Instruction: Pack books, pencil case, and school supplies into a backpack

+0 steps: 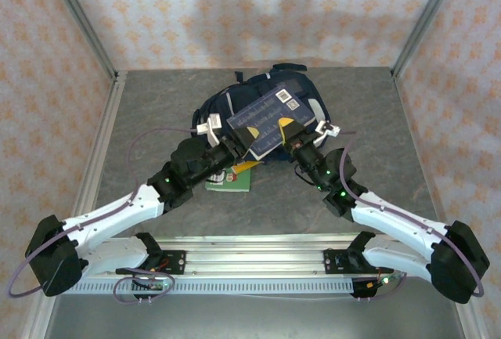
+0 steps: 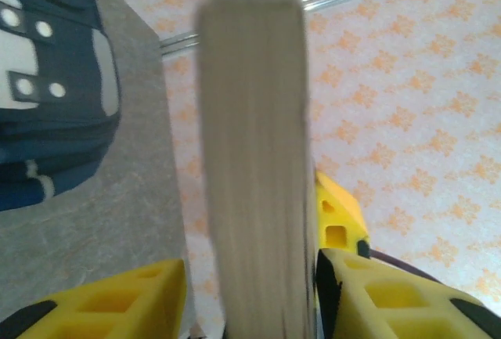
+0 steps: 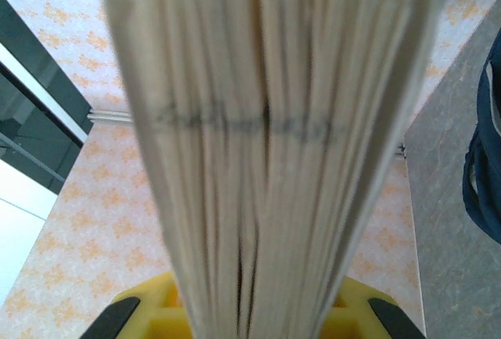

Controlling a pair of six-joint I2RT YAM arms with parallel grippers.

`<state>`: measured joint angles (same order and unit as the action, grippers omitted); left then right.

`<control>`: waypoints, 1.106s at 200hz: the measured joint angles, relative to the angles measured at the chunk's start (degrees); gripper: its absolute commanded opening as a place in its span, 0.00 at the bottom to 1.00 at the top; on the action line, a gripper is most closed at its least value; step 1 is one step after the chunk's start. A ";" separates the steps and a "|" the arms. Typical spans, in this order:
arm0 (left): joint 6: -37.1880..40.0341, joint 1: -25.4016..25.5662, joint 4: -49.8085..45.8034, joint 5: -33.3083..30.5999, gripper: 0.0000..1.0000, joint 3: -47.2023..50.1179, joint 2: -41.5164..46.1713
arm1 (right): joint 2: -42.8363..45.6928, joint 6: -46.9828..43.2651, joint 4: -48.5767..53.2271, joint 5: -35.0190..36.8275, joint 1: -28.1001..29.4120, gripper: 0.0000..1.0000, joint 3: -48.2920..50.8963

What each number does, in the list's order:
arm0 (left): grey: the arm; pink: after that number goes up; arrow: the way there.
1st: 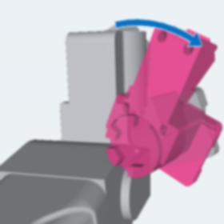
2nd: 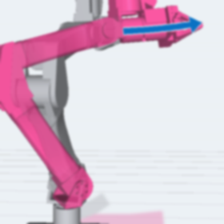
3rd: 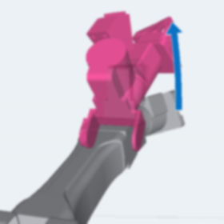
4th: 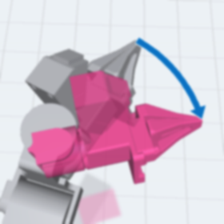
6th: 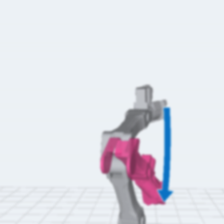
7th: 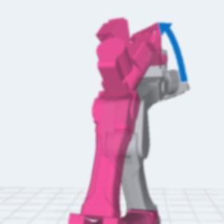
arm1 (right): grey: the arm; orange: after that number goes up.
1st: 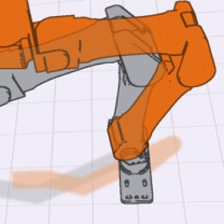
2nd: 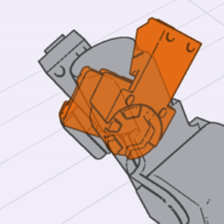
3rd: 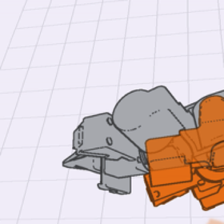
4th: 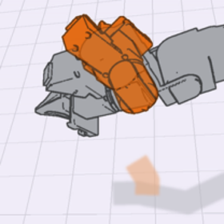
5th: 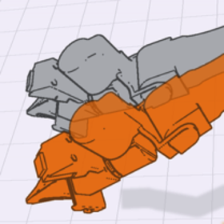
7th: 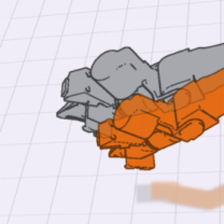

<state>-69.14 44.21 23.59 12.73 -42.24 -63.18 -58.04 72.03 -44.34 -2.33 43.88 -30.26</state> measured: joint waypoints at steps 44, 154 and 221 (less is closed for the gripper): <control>0.59 1.97 1.38 -1.31 0.19 -1.81 -1.11 | 1.09 -0.07 -1.14 2.03 1.03 0.00 0.61; 4.83 3.74 -12.17 -7.74 0.00 -3.21 7.52 | 13.14 -5.27 16.11 8.17 5.81 0.59 1.64; 11.04 1.20 -41.70 -19.82 0.00 -13.05 17.38 | 11.93 -21.66 47.98 9.20 5.16 0.68 -13.55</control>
<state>-58.11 45.41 -18.11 -7.09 -55.29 -45.80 -46.11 50.37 3.64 6.87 49.04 -43.81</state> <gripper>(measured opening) 0.117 0.677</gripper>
